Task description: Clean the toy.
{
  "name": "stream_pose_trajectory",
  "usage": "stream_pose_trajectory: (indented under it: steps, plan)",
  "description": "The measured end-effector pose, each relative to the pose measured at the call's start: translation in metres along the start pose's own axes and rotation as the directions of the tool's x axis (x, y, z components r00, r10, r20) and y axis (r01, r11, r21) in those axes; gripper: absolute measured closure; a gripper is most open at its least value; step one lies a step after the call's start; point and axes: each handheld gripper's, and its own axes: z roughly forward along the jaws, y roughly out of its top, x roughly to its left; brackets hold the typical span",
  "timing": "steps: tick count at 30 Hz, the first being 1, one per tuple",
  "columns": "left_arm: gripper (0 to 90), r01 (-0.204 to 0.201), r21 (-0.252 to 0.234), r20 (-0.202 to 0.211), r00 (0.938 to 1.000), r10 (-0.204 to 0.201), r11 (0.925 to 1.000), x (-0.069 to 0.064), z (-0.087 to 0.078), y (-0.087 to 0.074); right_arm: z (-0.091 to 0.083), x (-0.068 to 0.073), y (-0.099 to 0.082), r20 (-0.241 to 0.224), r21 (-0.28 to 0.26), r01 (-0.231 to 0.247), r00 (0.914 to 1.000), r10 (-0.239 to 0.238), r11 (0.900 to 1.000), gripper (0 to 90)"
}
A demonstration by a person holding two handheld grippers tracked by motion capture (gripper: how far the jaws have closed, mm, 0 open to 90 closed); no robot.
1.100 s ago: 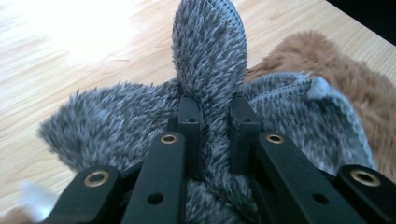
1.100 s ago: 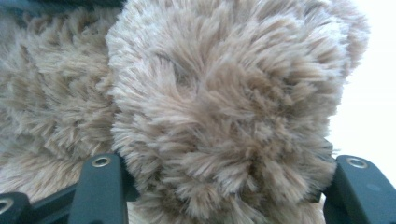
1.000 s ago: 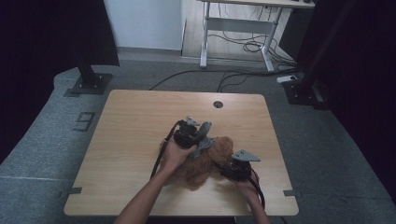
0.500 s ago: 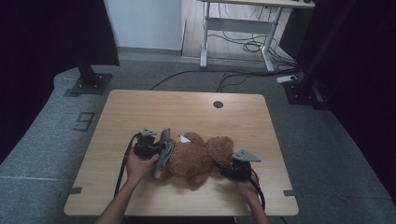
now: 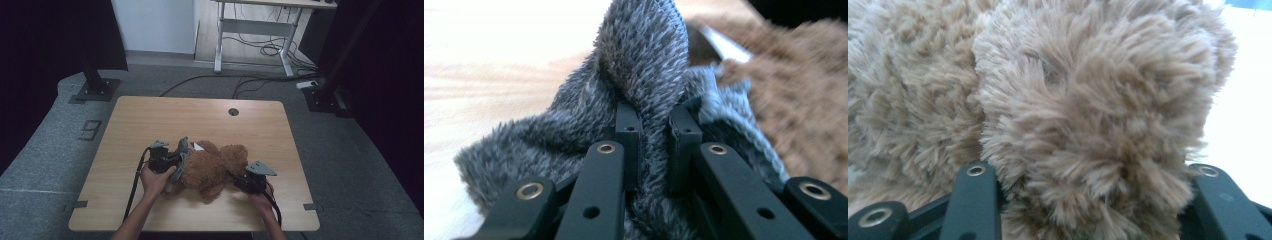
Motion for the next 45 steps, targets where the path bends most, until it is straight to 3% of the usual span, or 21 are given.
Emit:
stream_pose_trajectory:
  steps: [6, 8, 9, 13, 15, 16, 19, 21, 27, 29, 33, 39, 42, 43, 45]
  plan:
    - [78.6, 0.040, -0.029, 0.050, 0.9980, -0.038, 0.9988, 0.005, 0.008, 0.021, 0.015, 0.004, 0.008, 0.049, -0.039, 0.004, 0.9988, -0.002, 0.9992, 50.5]
    - [78.4, -0.001, -0.016, 0.011, 0.9999, 0.001, 0.9999, 0.003, 0.010, 0.028, 0.024, 0.003, 0.015, 0.072, -0.036, 0.018, 0.9973, -0.015, 0.9992, 50.5]
    - [78.4, -0.003, -0.012, 0.006, 1.0000, 0.003, 0.9999, 0.003, 0.010, 0.030, 0.024, 0.003, 0.015, 0.072, -0.036, 0.018, 0.9973, -0.015, 0.9992, 50.5]
    - [78.1, -0.008, -0.044, 0.019, 0.9998, 0.009, 0.9990, 0.002, 0.000, 0.037, 0.030, -0.003, 0.015, 0.113, -0.031, -0.005, 0.9936, 0.008, 0.9995, 50.7]
    - [77.9, -0.034, -0.076, 0.027, 0.9990, 0.037, 0.9965, -0.008, -0.008, 0.041, 0.033, -0.004, 0.017, 0.149, -0.033, -0.008, 0.9887, 0.013, 0.9994, 50.9]
    - [77.8, -0.034, -0.076, 0.027, 0.9990, 0.037, 0.9965, -0.008, -0.008, 0.041, 0.033, -0.004, 0.017, 0.149, -0.033, -0.008, 0.9887, 0.013, 0.9994, 50.9]
    - [77.5, -0.089, -0.083, 0.020, 0.9957, 0.091, 0.9925, -0.025, -0.007, 0.046, 0.036, -0.003, 0.019, 0.169, -0.026, -0.019, 0.9853, 0.024, 0.9995, 50.8]
    - [77.1, -0.124, -0.059, 0.006, 0.9923, 0.124, 0.9906, -0.038, 0.002, 0.049, 0.036, -0.003, 0.019, 0.167, -0.022, -0.020, 0.9857, 0.023, 0.9996, 50.5]
    - [75.9, -0.122, -0.016, 0.019, 0.9923, 0.123, 0.9923, -0.043, 0.018, 0.045, 0.032, -0.008, 0.014, 0.135, -0.012, -0.030, 0.9904, 0.032, 0.9995, 48.9]
    - [76.4, -0.145, -0.004, 0.019, 0.9892, 0.145, 0.9894, -0.045, 0.019, 0.040, 0.030, -0.011, 0.013, 0.114, 0.002, -0.032, 0.9930, 0.032, 0.9995, 48.2]
    - [77.3, -0.148, 0.012, 0.039, 0.9883, 0.148, 0.9889, -0.044, 0.019, 0.034, 0.027, -0.014, 0.012, 0.085, 0.020, -0.032, 0.9960, 0.030, 0.9993, 46.3]
    - [78.3, -0.166, -0.014, 0.038, 0.9853, 0.167, 0.9860, -0.046, 0.018, 0.018, 0.021, -0.017, 0.008, 0.050, 0.033, -0.038, 0.9981, 0.037, 0.9987, 42.9]
    - [78.6, -0.153, -0.031, 0.061, 0.9861, 0.155, 0.9877, -0.046, 0.015, 0.009, 0.016, -0.019, 0.007, 0.027, 0.045, -0.044, 0.9987, 0.043, 0.9980, 36.6]
    - [78.7, -0.146, -0.039, 0.076, 0.9860, 0.149, 0.9885, -0.045, 0.014, 0.006, 0.012, -0.021, 0.006, 0.019, 0.048, -0.058, 0.9982, 0.058, 0.9972, 27.3]
    - [78.8, -0.144, -0.047, 0.082, 0.9857, 0.147, 0.9885, -0.046, 0.012, 0.001, 0.011, -0.022, 0.005, 0.017, 0.047, -0.067, 0.9977, 0.066, 0.9967, 24.6]
